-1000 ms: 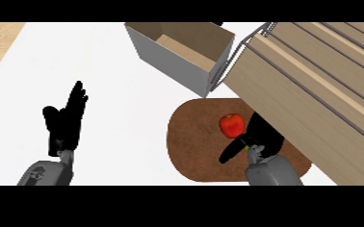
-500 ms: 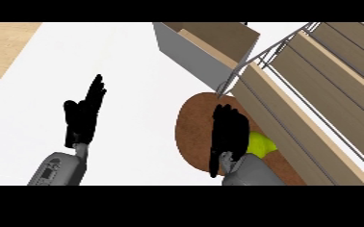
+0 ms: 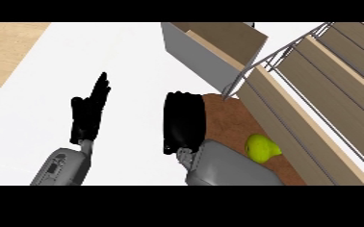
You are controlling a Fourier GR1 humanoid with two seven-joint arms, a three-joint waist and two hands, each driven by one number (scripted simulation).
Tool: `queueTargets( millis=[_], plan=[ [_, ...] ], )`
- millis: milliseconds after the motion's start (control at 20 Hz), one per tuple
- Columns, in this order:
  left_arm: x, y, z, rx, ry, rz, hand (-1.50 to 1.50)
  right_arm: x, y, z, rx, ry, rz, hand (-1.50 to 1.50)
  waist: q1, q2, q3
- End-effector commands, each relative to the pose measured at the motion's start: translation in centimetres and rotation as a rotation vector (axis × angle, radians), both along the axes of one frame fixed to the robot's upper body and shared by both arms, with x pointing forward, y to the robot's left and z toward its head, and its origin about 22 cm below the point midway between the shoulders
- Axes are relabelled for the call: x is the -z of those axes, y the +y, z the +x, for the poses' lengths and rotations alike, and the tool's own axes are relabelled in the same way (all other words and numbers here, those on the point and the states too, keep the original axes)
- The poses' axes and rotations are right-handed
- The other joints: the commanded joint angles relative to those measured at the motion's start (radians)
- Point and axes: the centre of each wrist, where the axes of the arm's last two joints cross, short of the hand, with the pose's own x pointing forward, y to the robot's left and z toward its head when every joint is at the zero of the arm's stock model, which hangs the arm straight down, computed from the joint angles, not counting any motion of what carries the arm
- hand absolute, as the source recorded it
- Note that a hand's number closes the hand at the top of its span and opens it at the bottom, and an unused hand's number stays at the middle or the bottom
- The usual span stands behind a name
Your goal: Pick the tomato from the cutting board and place it in the cardboard box
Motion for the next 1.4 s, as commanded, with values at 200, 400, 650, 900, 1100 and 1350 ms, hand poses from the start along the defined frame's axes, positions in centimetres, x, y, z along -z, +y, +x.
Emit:
queueTargets(
  millis=[200,400,650,900,1100,1350],
  plan=[
    [0.1,0.2,0.5,-0.024,0.019,0.008,0.0,-8.5,3.9,-0.4,0.094,-0.216,0.114,1.5,-0.033,-0.02,-0.001],
    [0.9,1.1,0.0,-0.058,0.03,0.01,0.0,-11.3,5.1,0.1,0.129,-0.276,0.106,1.5,-0.047,-0.02,-0.003],
    [1.0,1.2,0.1,-0.078,0.019,0.007,0.0,-14.1,6.2,1.8,0.19,-0.324,0.066,1.5,-0.067,-0.016,-0.003],
    [1.2,1.4,-0.8,-0.072,0.009,0.014,0.0,-16.0,7.1,3.2,0.226,-0.401,0.088,1.5,-0.081,-0.014,0.0],
    [0.8,1.8,-0.6,-0.095,0.019,0.005,0.0,-16.4,6.6,5.5,0.252,-0.379,0.13,1.5,-0.089,-0.008,0.001],
    [1.4,2.4,-0.7,-0.102,0.02,0.004,0.0,-14.6,5.5,8.3,0.252,-0.374,0.172,1.5,-0.103,-0.001,0.002]
  ],
)
